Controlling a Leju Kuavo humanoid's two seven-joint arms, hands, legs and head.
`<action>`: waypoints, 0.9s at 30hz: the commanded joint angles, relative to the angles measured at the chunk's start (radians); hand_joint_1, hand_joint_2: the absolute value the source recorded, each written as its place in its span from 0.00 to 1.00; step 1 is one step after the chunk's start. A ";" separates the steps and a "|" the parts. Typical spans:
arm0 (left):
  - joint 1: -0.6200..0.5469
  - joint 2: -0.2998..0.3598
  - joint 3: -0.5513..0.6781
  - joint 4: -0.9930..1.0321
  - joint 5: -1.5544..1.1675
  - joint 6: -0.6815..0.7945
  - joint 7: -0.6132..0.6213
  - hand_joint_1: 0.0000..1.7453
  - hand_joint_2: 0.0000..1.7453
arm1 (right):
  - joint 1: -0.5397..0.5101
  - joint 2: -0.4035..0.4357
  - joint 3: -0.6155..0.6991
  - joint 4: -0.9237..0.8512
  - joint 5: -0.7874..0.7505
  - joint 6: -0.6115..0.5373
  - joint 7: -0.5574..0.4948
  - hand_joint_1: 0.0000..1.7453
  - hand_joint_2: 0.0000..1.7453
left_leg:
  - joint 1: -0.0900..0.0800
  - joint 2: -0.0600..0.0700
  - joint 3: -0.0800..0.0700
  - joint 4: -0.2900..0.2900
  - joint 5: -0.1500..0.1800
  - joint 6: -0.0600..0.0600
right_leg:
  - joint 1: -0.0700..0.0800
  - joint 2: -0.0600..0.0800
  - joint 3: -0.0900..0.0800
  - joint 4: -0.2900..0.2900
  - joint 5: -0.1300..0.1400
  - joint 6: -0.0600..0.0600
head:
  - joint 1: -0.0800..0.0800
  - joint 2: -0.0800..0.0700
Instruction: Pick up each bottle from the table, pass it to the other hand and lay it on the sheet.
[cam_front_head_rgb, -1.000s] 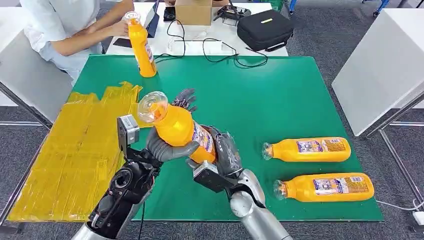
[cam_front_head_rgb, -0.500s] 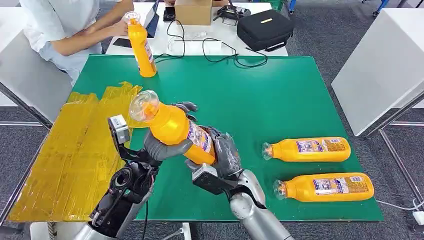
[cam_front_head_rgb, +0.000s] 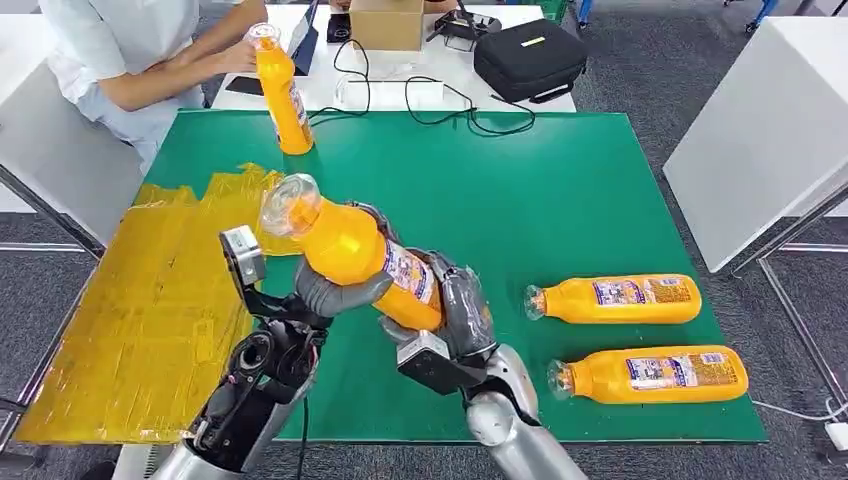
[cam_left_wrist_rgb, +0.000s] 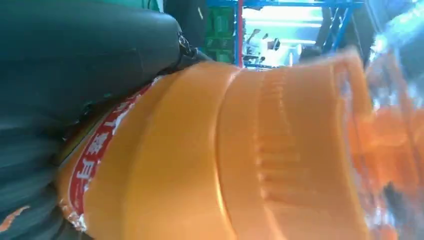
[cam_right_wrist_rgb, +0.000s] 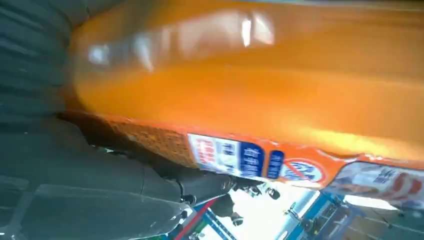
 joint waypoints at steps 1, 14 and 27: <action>-0.012 0.035 0.121 0.001 -0.248 0.243 -0.077 1.00 1.00 | 0.132 -0.085 -0.118 -0.294 0.030 -0.085 -0.010 0.00 1.00 | 0.000 -0.001 0.002 -0.001 -0.001 0.001 | 0.000 -0.002 0.003 0.000 -0.001 -0.002 | 0.000 0.000; 0.014 0.061 0.161 0.070 -1.331 0.788 0.128 1.00 1.00 | 0.320 -0.139 -0.326 -0.612 0.119 -0.119 0.073 0.00 1.00 | -0.002 -0.002 0.004 -0.001 -0.002 0.002 | -0.001 -0.005 0.006 0.000 -0.003 -0.003 | 0.000 0.000; -0.154 0.252 -0.227 0.329 -1.862 0.685 0.637 1.00 1.00 | 0.321 -0.174 -0.342 -0.608 0.099 -0.150 0.058 0.00 1.00 | -0.001 -0.003 0.002 -0.001 -0.001 0.002 | 0.000 -0.006 0.003 -0.001 -0.003 0.000 | 0.000 0.000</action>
